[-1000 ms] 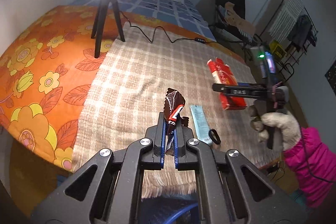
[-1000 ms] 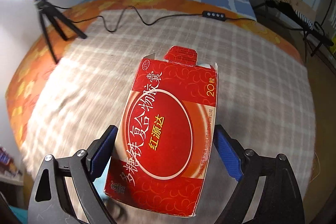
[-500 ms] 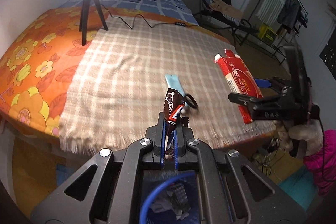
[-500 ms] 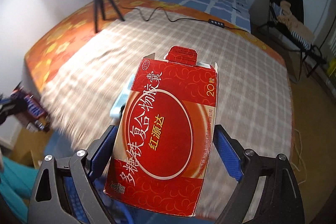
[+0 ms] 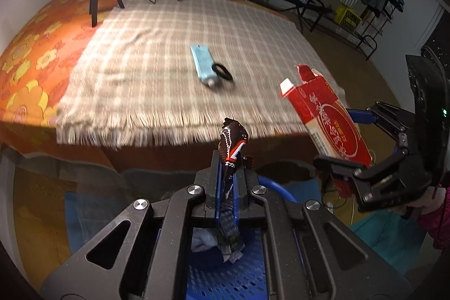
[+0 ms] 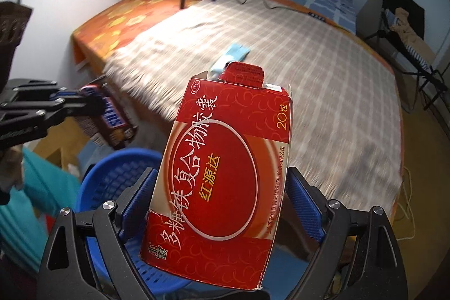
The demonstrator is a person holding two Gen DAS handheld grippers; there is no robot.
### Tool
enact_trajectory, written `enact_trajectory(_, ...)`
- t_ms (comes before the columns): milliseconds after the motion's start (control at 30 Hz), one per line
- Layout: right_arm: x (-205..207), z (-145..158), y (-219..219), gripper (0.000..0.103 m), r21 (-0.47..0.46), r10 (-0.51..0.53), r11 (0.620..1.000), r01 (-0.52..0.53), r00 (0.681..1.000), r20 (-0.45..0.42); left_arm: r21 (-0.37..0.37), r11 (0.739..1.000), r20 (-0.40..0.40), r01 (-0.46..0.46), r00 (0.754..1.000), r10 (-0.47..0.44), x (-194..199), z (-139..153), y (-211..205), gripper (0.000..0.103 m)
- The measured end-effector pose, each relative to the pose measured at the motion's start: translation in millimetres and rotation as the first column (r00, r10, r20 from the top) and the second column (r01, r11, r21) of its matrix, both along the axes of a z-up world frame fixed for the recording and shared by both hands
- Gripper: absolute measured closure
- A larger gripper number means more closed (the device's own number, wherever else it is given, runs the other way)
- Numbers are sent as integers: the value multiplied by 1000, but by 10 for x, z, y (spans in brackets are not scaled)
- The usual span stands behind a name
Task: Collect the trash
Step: 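Carry the Snickers wrapper and red box over the blue basket, then open both tools to drop the wrapper and red box into the basket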
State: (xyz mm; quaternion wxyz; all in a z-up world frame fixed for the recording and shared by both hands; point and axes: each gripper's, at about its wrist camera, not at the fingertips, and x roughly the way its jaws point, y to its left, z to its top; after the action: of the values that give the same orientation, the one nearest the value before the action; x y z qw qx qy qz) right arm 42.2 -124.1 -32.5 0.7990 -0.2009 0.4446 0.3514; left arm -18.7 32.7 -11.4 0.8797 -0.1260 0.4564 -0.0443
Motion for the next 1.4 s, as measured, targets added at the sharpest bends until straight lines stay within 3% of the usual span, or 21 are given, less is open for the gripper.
enact_trajectory(633, -624, -712, -38, 13, -8, 84, 996, -88, 971, -223, 14, 999, -191, 47, 981, -43, -396, -808, -236, 99)
enact_trajectory(1000, -720, -953, -17, 13, -49, 87, 993, -104, 960, -266, 46, 993, -282, 110, 955, -93, -500, -1168, -414, 99)
enact_trajectory(1333, -691, -1101, 63, 12, -65, 82, 992, -106, 950, -301, 65, 990, -322, 127, 941, -99, -474, -1313, -485, 99)
enact_trajectory(1400, -678, -1112, 70, 12, -69, 79, 992, -105, 950, -302, 68, 990, -329, 126, 939, -96, -455, -1333, -487, 88)
